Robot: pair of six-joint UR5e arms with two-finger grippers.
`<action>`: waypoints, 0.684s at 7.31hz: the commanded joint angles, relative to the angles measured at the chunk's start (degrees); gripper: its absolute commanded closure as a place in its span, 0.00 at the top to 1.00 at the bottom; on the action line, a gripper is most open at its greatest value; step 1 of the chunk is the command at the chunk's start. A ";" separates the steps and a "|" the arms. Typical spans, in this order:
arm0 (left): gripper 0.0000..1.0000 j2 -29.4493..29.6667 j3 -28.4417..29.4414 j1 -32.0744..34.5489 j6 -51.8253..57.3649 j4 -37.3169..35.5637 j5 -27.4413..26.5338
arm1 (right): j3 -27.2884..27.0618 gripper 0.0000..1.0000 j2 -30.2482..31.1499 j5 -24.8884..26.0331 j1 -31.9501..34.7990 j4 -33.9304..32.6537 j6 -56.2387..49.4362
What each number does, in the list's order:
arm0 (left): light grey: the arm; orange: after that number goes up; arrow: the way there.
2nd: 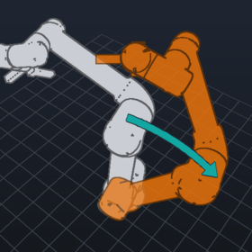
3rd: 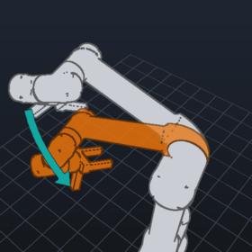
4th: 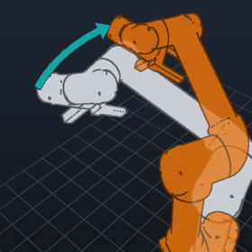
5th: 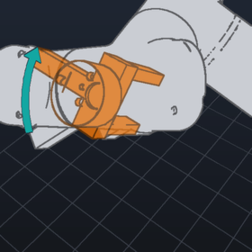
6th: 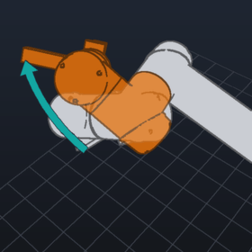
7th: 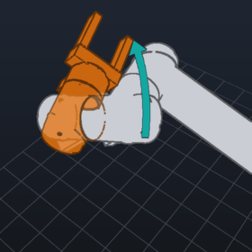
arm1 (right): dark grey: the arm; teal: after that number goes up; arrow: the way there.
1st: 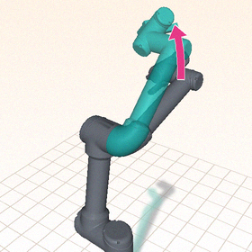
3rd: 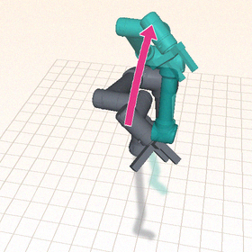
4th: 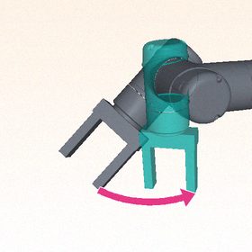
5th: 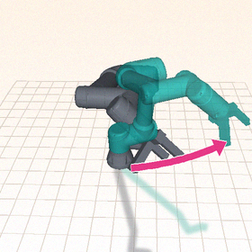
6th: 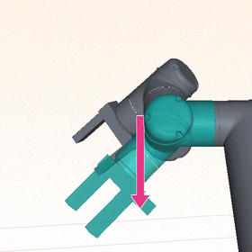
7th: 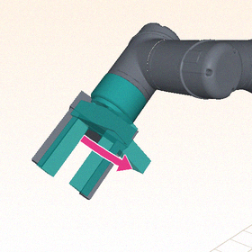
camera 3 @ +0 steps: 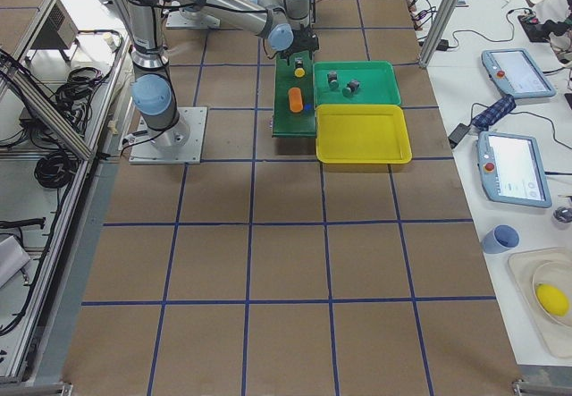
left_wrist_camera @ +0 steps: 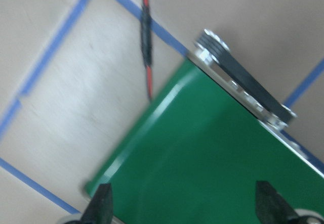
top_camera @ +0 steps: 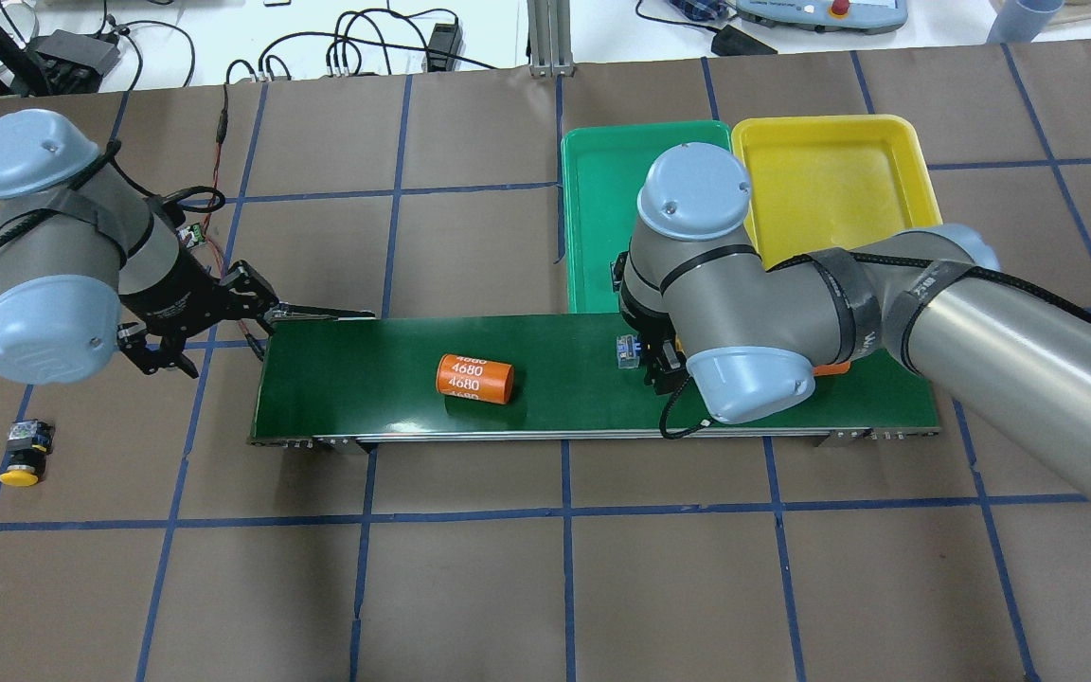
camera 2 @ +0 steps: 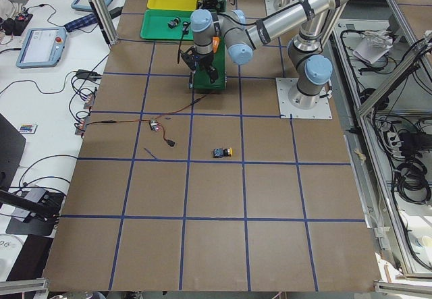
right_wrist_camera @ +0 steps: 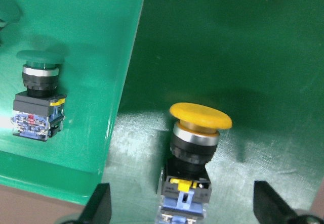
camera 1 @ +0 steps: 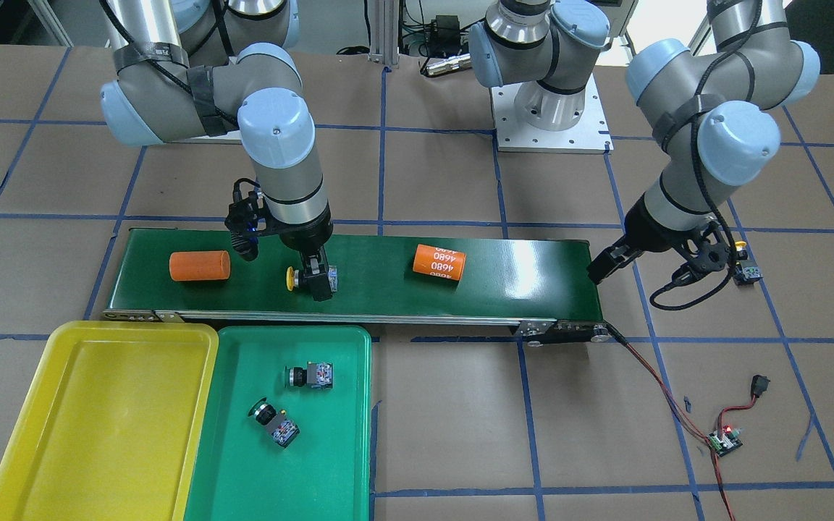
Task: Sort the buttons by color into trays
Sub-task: 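Grasp yellow-capped button with right gripper while left returns to pile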
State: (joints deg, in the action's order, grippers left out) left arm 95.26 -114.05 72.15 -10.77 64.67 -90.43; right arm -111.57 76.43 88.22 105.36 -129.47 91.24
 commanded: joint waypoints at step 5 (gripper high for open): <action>1.00 5.18 -0.74 -28.25 54.56 -5.51 -0.27 | -1.37 0.00 -0.59 0.81 -1.82 0.36 -1.32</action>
State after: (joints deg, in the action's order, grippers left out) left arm 98.37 -114.71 49.83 34.97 61.09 -90.74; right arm -112.99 75.63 89.04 104.02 -129.12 90.22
